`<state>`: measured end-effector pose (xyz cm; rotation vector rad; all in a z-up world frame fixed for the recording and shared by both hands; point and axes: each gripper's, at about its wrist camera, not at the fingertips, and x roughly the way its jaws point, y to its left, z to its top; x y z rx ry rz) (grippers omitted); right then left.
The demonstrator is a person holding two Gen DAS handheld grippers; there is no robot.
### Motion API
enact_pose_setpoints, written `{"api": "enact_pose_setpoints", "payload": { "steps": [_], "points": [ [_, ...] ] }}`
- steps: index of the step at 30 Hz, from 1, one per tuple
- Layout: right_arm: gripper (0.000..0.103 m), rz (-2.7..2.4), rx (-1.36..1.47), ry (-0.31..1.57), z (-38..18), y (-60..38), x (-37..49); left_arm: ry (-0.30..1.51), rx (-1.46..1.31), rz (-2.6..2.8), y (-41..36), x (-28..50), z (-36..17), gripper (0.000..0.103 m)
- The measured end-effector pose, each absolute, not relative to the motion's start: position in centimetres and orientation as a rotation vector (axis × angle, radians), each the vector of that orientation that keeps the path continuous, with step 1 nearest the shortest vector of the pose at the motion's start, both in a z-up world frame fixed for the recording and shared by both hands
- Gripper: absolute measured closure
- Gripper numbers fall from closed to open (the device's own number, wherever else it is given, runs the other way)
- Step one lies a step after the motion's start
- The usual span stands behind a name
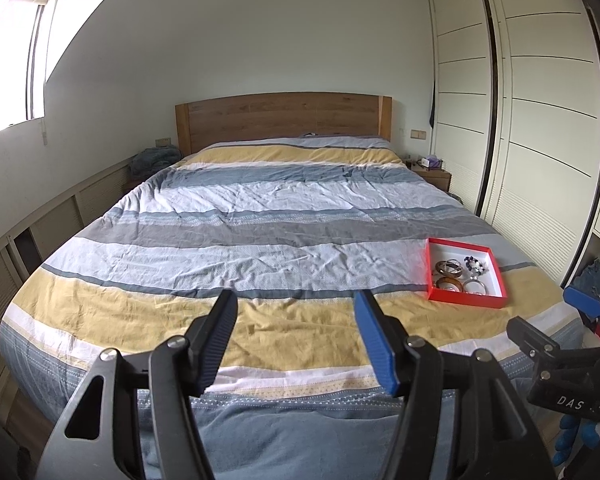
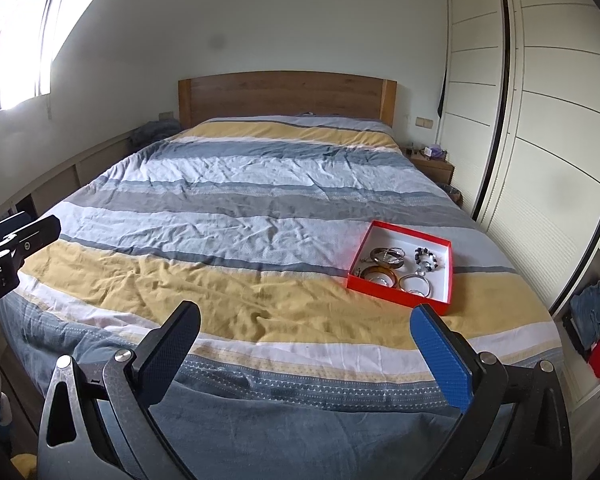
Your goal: Organize jewelry
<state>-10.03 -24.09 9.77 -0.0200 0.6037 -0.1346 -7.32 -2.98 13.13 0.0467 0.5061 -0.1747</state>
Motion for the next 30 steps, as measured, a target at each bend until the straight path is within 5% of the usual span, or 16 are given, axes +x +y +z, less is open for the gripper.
{"api": "enact_pose_setpoints", "payload": {
  "steps": [30],
  "points": [
    [0.0, -0.169, -0.028, 0.601, 8.2, -25.5, -8.9, 0.591, 0.049, -0.218, -4.7, -4.8, 10.3, 0.044]
  ]
}}
